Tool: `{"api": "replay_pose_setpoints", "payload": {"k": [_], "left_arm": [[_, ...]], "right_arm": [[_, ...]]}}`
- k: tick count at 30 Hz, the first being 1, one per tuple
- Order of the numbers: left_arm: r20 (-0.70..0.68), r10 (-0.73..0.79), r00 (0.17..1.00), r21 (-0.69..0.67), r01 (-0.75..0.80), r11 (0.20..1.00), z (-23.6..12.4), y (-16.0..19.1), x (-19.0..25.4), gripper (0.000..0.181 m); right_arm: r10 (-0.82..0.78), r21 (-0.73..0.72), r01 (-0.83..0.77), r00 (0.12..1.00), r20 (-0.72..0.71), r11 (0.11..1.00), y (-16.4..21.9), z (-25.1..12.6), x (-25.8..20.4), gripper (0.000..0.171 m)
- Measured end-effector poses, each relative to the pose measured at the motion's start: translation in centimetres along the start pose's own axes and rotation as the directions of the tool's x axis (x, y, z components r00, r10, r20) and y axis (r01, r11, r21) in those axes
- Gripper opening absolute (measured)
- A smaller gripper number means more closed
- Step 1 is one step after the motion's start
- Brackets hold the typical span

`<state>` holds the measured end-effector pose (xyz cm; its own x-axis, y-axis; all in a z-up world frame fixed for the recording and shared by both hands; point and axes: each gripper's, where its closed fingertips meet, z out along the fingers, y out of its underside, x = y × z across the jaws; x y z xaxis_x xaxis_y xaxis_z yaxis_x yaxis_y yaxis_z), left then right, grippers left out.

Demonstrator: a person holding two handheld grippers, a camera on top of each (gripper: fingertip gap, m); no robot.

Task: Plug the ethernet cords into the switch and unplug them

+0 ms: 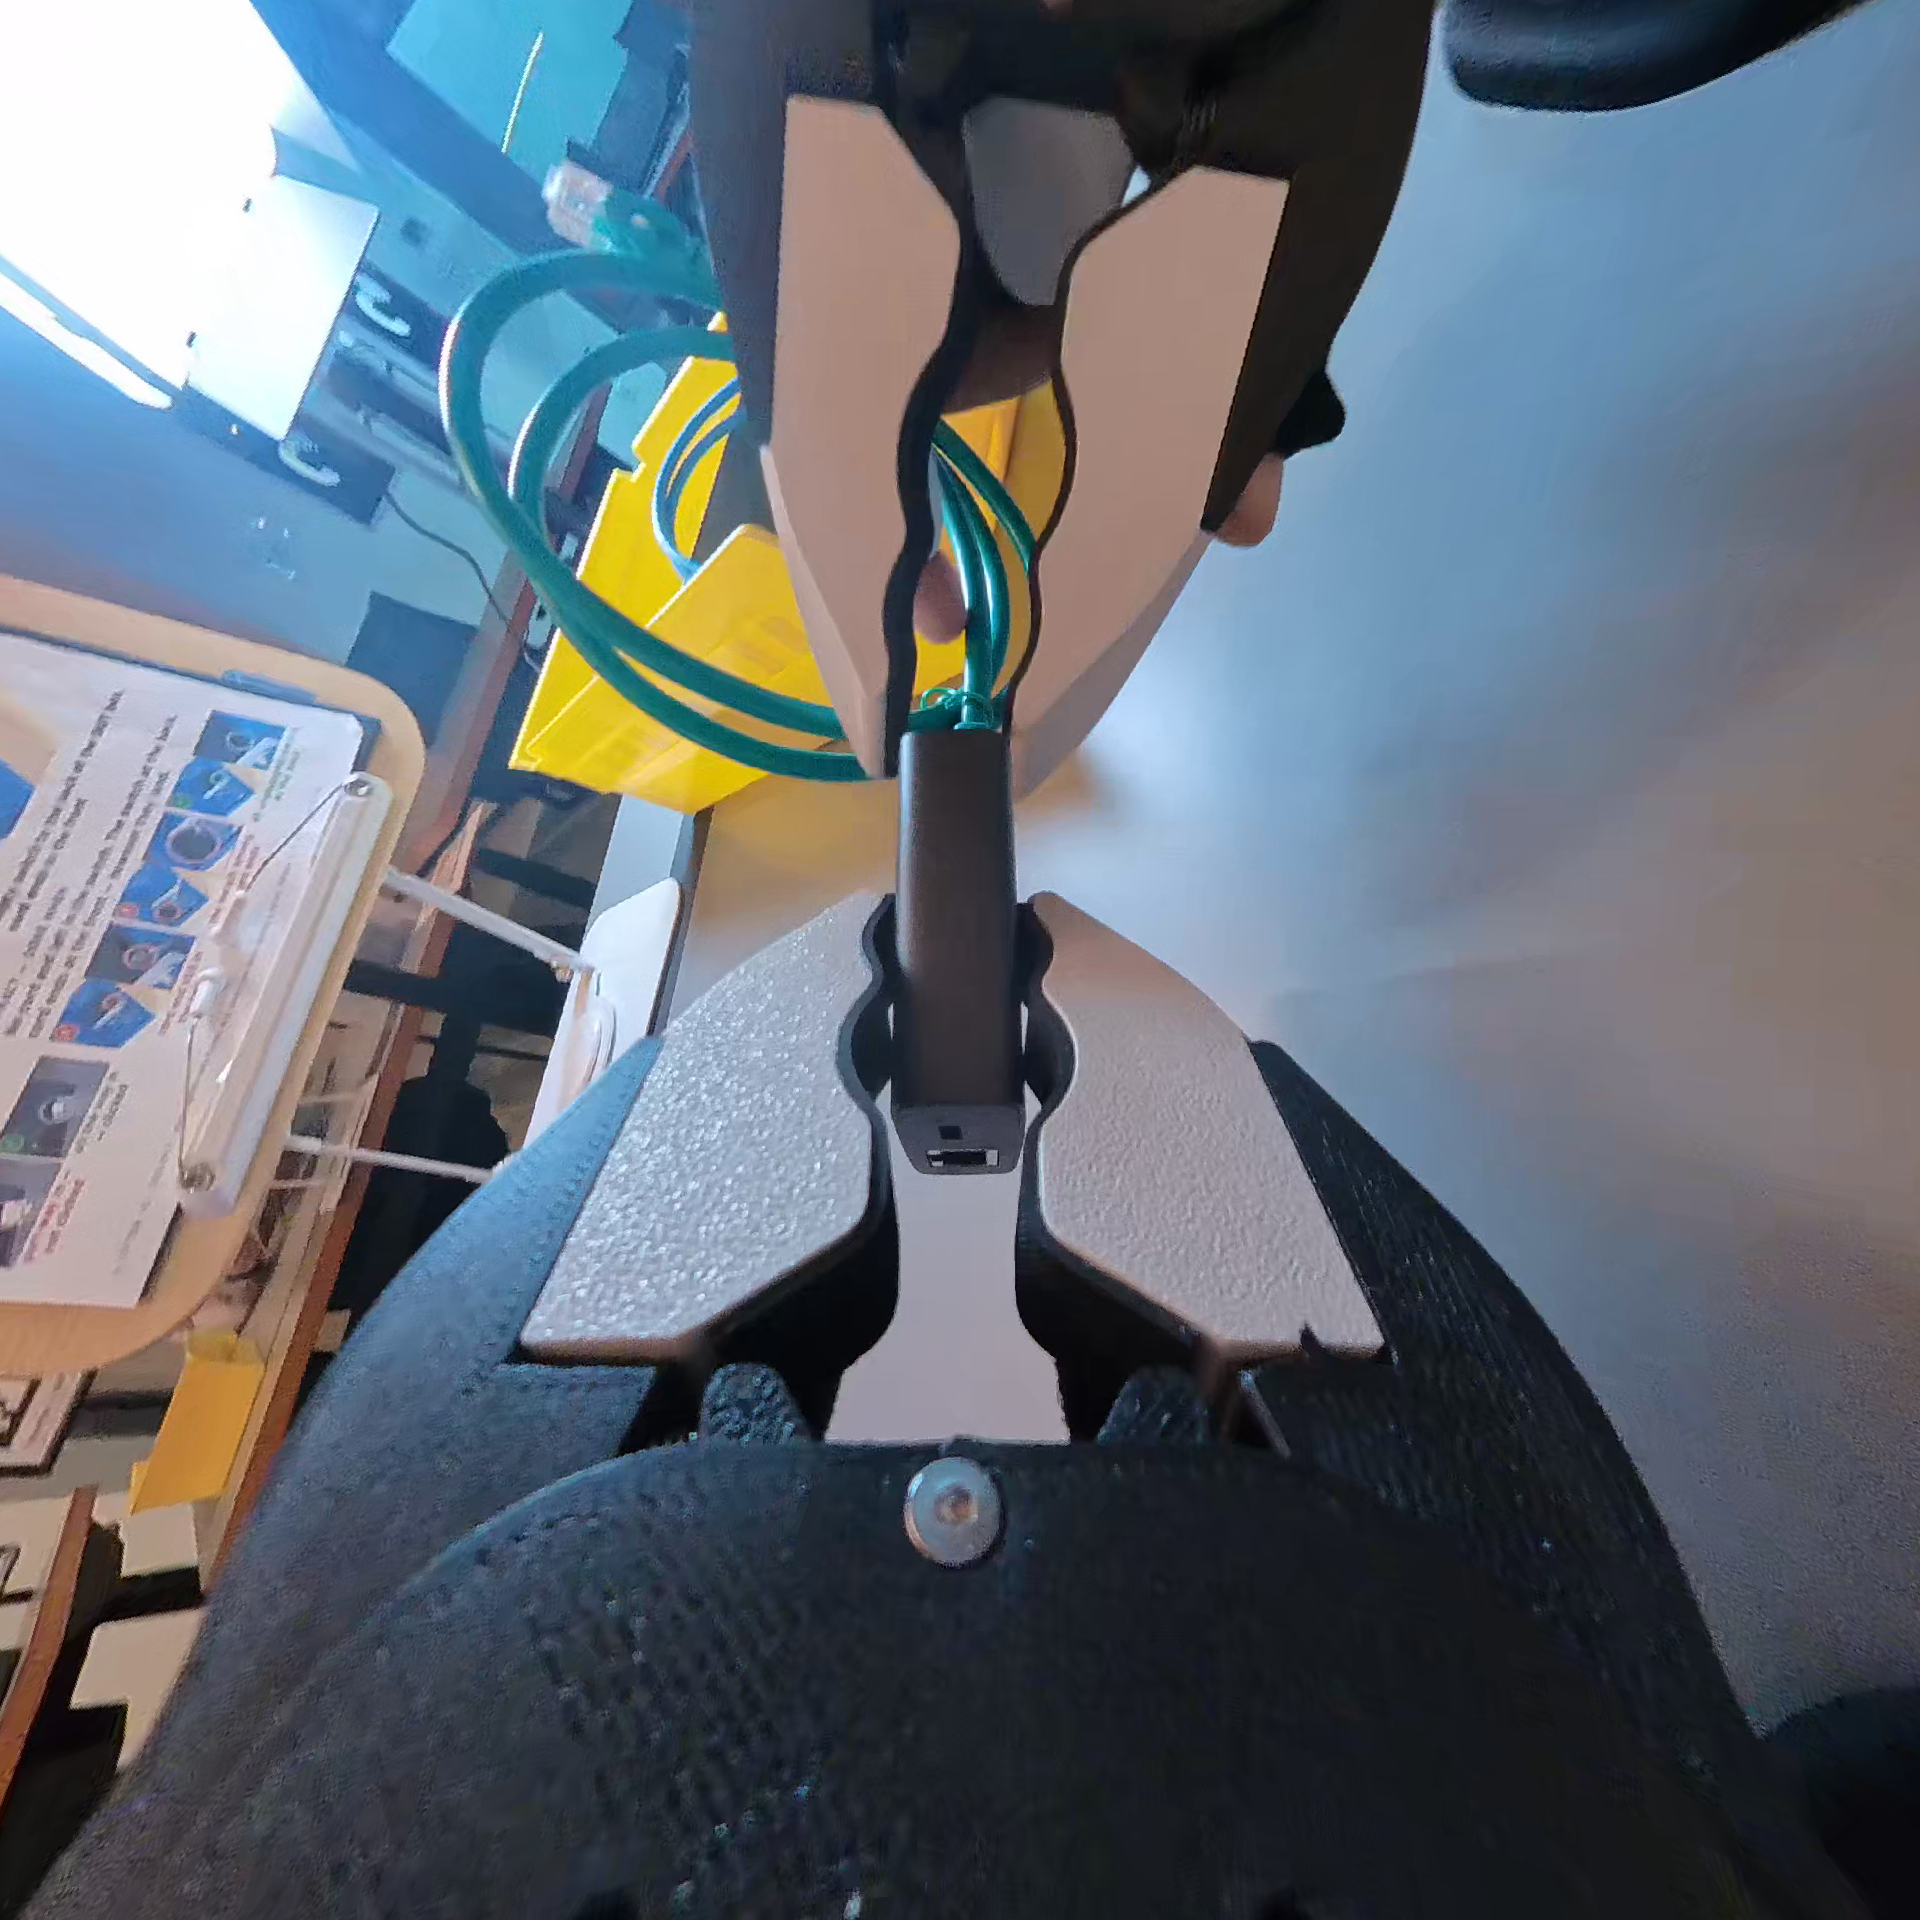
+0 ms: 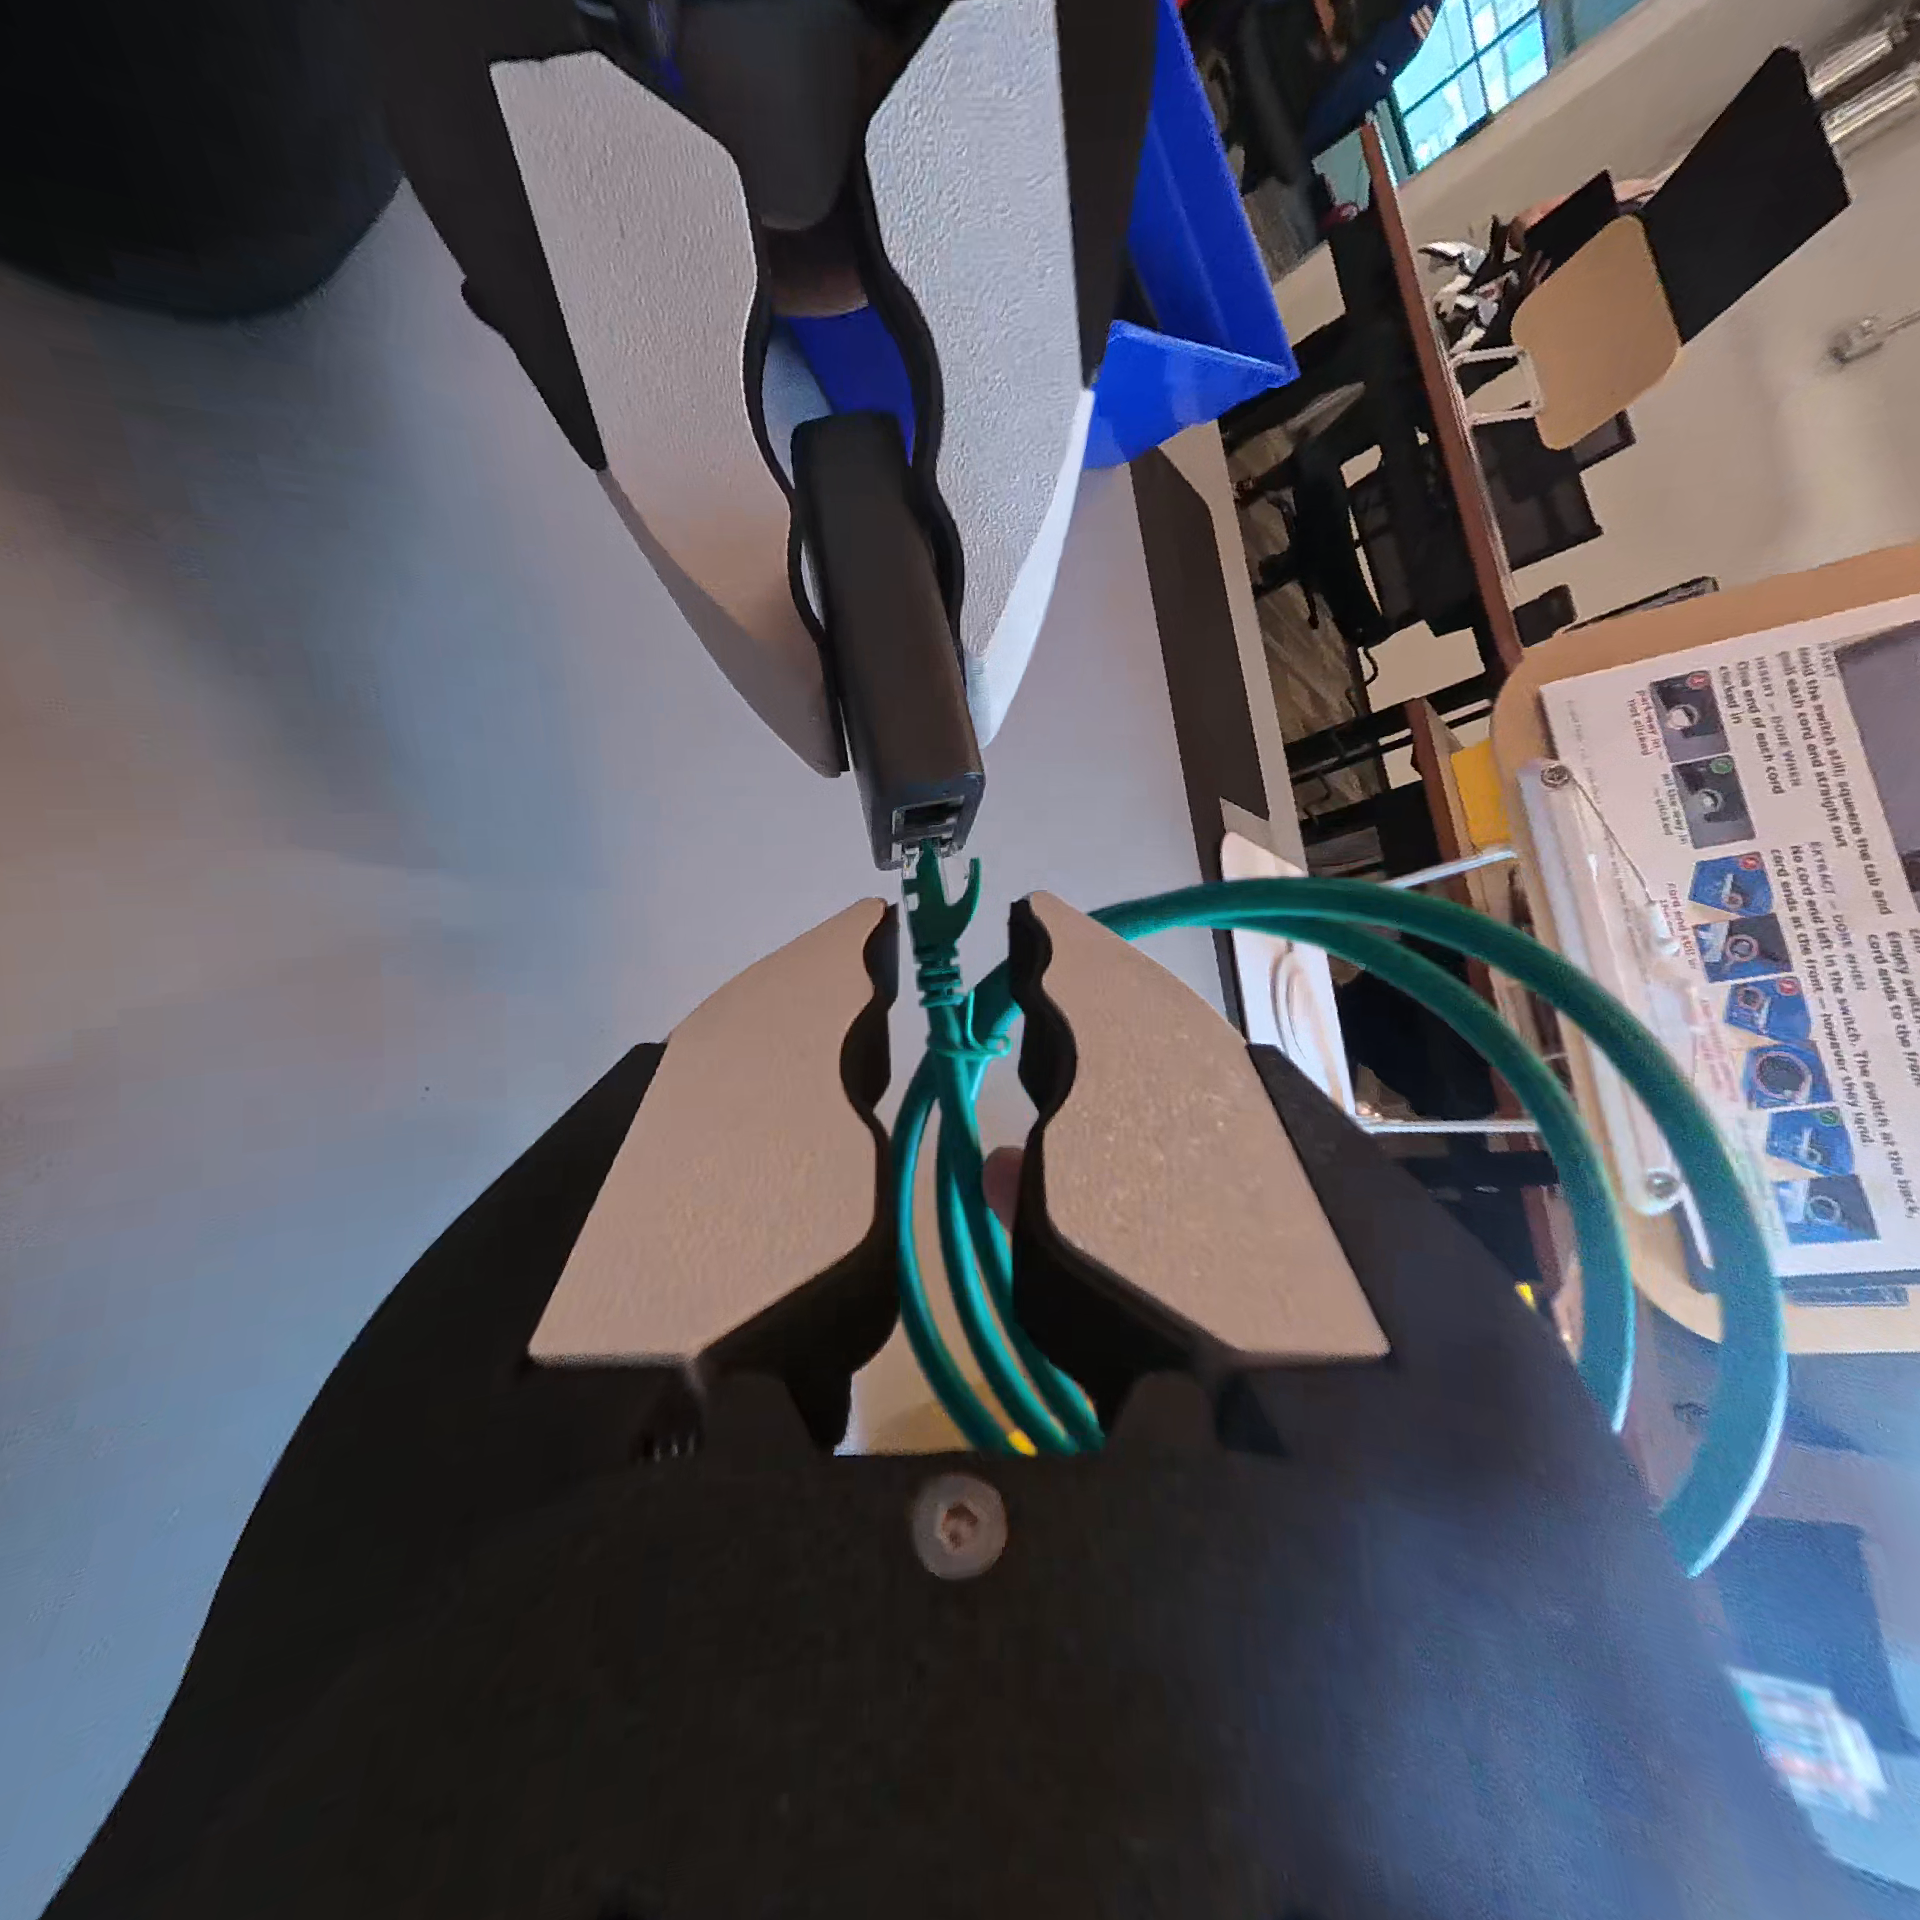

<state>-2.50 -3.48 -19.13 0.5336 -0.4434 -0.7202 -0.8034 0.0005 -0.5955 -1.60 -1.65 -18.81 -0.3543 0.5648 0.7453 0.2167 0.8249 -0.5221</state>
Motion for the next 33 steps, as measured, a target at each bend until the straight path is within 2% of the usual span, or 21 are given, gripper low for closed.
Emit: {"api": "replay_pose_setpoints", "payload": {"k": [1, 5, 16, 25, 33], "left_arm": [[-0.004, 0.014, 1.000, 0.017, -0.014, 1.000, 0.0, -0.3, 0.3, 0.021], [-0.010, 0.058, 0.998, 0.065, -0.057, 0.996, -0.2, -1.4, 0.8, 0.021], [0.012, 0.013, 1.000, 0.164, -0.015, 0.986, -0.5, -2.5, 0.6, 0.024], [-0.026, 0.055, 0.998, 0.144, -0.051, 0.988, -0.7, -2.6, 1.3, 0.021], [0.003, 0.124, 0.992, 0.167, -0.122, 0.978, -1.1, -3.3, 1.2, 0.022]], "right_arm": [[-0.019, -0.003, 0.019, 1.000, 0.009, 1.000, 0.0, 0.0, -0.4, 0.020], [-0.024, 0.023, 0.023, 0.999, 0.039, 0.999, -0.5, -0.2, -1.3, 0.020], [0.005, 0.050, -0.007, 0.999, 0.042, 0.999, -0.8, -1.3, -1.0, 0.015], [-0.023, 0.061, 0.020, 0.999, 0.049, 0.998, -1.0, -1.5, -1.5, 0.015], [-0.050, 0.086, 0.047, 0.998, 0.042, 0.995, -1.5, -2.2, -1.4, 0.015]]}}
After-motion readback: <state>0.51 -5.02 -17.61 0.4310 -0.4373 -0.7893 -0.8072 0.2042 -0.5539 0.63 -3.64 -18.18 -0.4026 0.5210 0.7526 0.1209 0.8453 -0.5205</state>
